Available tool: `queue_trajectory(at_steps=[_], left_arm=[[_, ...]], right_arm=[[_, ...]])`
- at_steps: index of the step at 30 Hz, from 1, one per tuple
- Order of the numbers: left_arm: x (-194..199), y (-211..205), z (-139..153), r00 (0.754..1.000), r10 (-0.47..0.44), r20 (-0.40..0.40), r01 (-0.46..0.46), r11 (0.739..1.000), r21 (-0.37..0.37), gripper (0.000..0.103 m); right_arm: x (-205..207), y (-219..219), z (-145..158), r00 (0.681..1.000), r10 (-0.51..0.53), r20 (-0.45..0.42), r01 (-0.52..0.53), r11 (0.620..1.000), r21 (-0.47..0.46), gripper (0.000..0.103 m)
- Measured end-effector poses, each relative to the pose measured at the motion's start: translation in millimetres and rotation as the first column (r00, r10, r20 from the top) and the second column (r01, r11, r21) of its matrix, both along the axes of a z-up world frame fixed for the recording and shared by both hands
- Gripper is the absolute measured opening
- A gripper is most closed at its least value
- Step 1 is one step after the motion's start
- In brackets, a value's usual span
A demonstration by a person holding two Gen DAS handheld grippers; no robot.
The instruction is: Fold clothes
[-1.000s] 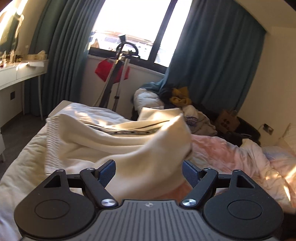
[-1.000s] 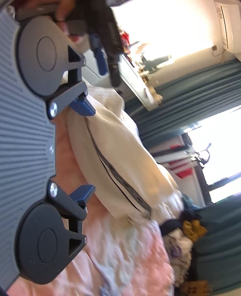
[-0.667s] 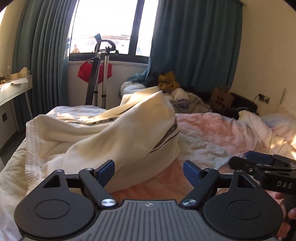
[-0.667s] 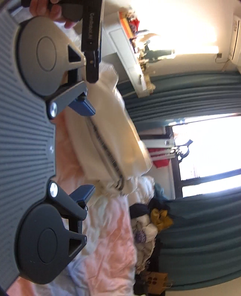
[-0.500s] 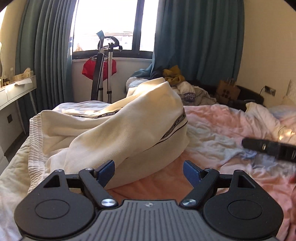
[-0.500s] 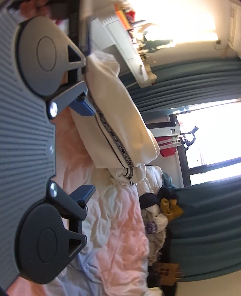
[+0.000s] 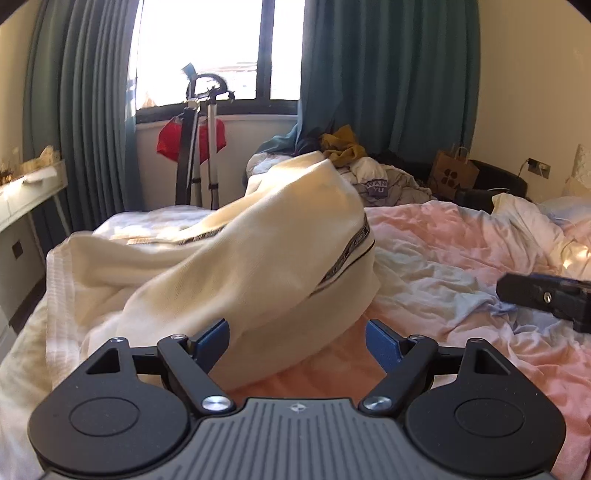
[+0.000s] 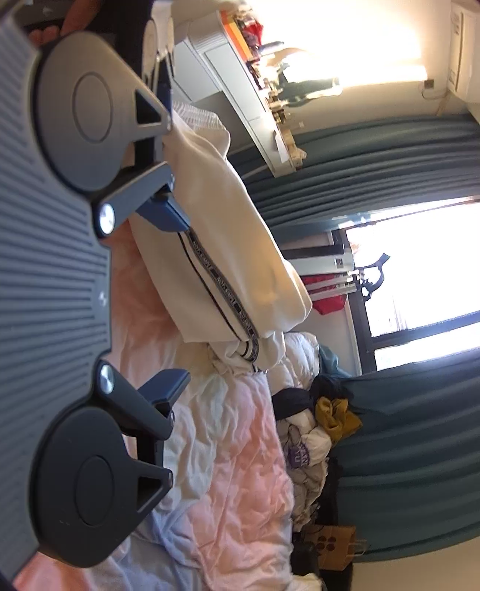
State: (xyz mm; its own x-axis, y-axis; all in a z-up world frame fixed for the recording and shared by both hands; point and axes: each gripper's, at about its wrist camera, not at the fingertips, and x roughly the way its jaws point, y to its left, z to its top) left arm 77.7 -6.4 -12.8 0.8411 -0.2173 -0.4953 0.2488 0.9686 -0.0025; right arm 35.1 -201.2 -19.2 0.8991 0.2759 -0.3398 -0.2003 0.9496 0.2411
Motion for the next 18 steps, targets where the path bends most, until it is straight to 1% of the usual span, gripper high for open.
queue_trajectory(at_steps=[4,8,10,12,14,16,17,18], left_arm=[[36,-14,19,0.998,-0.054,0.045,0.054,0.999,0.006,0.083],[97,-44,37,0.992,-0.093,0.079,0.09,0.995,0.041,0.083],[133,-62,43,0.991,-0.104,0.079,0.098,0.993,0.068,0.083],[165,-76,44,0.992,-0.096,0.075,0.088,0.991,0.101,0.082],[195,-93,39,0.994,-0.071,0.083,0.055,0.982,0.182,0.082],[216,-105,32,0.994,-0.088,0.068,0.07,0.969,0.237,0.078],[222,-109,28,0.993,-0.1,0.054,0.084,0.965,0.248,0.074],[229,-113,24,0.993,-0.112,0.041,0.098,0.961,0.257,0.068]], right_arm=[[5,-13,-3,0.997,-0.063,-0.038,0.064,0.997,0.044,0.083],[11,-26,-10,0.993,-0.092,-0.072,0.099,0.991,0.095,0.083],[16,-31,-16,0.992,-0.093,-0.086,0.102,0.988,0.117,0.083],[23,-35,-21,0.991,-0.091,-0.102,0.105,0.985,0.139,0.083],[33,-39,-28,0.987,-0.084,-0.134,0.106,0.981,0.161,0.083],[43,-42,-33,0.985,-0.069,-0.157,0.099,0.977,0.189,0.083],[47,-43,-35,0.986,-0.066,-0.152,0.096,0.976,0.195,0.083],[51,-44,-38,0.987,-0.064,-0.147,0.093,0.975,0.2,0.083]])
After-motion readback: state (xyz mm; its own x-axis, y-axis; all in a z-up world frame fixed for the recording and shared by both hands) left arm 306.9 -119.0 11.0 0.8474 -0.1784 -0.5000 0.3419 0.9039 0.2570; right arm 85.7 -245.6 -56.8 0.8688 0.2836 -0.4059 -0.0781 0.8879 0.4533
